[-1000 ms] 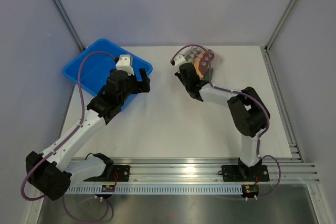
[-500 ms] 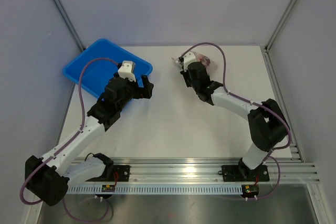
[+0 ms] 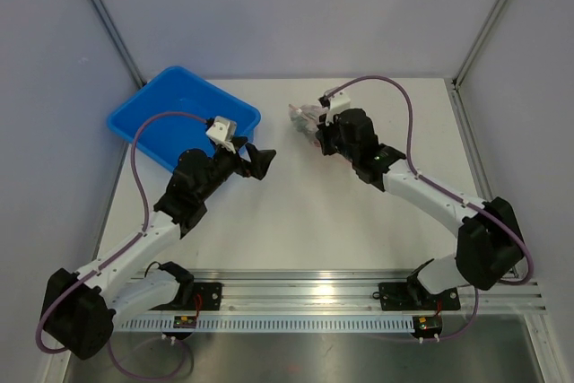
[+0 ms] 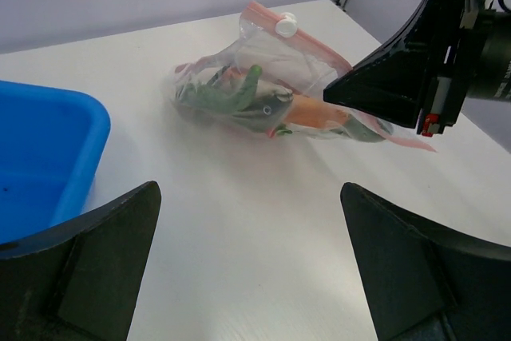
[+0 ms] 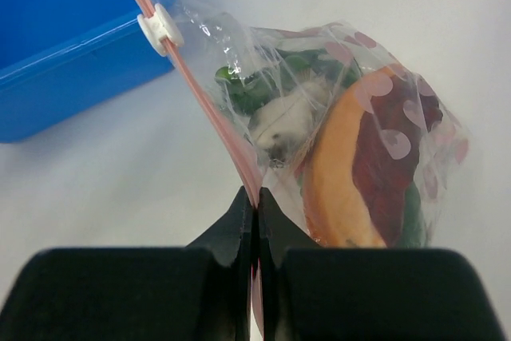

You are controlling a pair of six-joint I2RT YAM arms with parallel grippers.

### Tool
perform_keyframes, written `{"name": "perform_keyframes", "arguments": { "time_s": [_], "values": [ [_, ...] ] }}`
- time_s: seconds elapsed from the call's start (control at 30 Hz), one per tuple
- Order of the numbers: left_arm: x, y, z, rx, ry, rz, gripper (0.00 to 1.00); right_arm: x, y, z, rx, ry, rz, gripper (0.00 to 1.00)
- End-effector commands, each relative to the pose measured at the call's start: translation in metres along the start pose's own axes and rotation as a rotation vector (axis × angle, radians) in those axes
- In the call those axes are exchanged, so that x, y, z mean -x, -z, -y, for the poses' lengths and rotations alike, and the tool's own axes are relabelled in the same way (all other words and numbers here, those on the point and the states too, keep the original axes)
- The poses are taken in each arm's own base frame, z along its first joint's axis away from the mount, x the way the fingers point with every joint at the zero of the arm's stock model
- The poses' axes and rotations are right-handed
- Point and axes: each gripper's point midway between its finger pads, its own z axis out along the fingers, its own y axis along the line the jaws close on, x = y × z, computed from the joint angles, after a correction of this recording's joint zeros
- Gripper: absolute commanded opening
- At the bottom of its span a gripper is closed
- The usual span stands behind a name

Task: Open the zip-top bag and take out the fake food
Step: Pick up the zipper food storage bag at the center of the board.

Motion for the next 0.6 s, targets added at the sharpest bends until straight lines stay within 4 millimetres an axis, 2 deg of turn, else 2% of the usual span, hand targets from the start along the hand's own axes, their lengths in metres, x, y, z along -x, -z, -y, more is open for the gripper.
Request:
{"name": "perform_keyframes", "arguments": {
  "time_s": [0.0,0.2,0.37,0.57],
  "values": [
    [0.037,0.003,0.026,-0.148,-0.091,0.185,0.99,0.035,0.03,-0.024,0.106,-0.076,0.097,0.0],
    [0.026,-0.002,0.031,-0.197,-0.131,0.169,0.99,0.035,0.058,-0.031,0.156,-0.099,0.079,0.0],
    [0.026,0.001,0.038,-0.241,-0.147,0.197,0.99,0.038,0.077,-0.037,0.202,-0.113,0.109,0.0],
    [0.028,0.003,0.041,-0.268,-0.166,0.258,0.99,0.032,0.084,-0.048,0.261,-0.136,0.098,0.0]
  ]
}}
